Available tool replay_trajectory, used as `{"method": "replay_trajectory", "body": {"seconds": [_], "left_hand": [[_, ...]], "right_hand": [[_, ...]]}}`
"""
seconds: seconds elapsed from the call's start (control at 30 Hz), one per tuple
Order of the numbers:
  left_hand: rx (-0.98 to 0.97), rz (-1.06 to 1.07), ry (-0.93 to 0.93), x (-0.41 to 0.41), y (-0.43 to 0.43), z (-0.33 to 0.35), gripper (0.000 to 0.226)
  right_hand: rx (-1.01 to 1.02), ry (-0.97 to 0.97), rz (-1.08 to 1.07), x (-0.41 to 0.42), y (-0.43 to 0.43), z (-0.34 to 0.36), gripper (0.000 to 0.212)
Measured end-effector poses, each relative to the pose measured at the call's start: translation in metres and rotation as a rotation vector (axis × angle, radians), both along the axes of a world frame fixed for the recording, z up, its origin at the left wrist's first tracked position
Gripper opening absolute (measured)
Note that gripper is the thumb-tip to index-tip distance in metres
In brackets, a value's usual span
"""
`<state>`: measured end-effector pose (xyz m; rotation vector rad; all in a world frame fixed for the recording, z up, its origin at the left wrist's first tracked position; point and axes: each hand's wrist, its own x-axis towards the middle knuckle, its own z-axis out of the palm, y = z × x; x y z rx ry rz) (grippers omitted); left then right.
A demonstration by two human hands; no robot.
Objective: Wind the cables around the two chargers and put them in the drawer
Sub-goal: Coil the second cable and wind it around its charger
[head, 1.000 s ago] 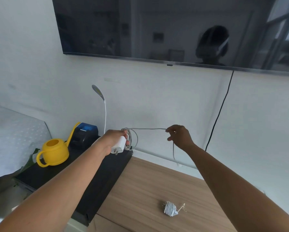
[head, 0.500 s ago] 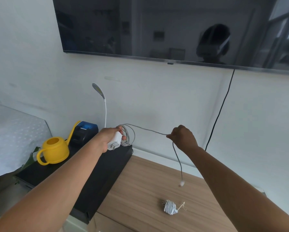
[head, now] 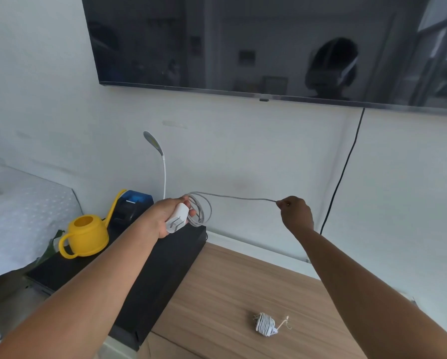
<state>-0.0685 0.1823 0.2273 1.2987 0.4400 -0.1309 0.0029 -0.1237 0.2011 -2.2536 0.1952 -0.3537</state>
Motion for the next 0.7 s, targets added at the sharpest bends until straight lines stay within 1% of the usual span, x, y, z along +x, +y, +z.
{"method": "replay_trajectory", "body": {"seconds": [0.1,0.2,0.33,0.4,0.47,0.57,0.7], "left_hand": [[-0.063,0.062,-0.02,0.004,0.007,0.002,0.022],[-0.131,0.102,-0.034,0.008,0.007,0.001,0.023],[-0.166,0.062,-0.069,0.011,-0.006,0.0,0.028],[-0.194,0.058,-0.073,0.011,-0.011,0.0,0.026],[-0.189,0.075,-0.077,0.013,-0.011,-0.002,0.021],[-0.148,0.059,-0.084,0.016,-0.01,-0.007,0.015],[-0.049,-0.029,-0.083,0.012,-0.016,-0.011,0.015]], "right_hand": [[-0.119,0.022,-0.045,-0.002,-0.007,-0.003,0.016],[-0.189,0.048,-0.035,-0.005,-0.004,-0.007,0.015],[-0.318,0.085,0.09,-0.013,0.016,-0.005,0.016],[-0.364,0.087,0.174,-0.018,0.028,0.0,0.016],[-0.367,0.088,0.27,-0.02,0.039,0.004,0.016],[-0.336,0.082,0.388,-0.022,0.052,0.012,0.025],[-0.296,0.025,0.43,-0.026,0.069,0.024,0.029]]}}
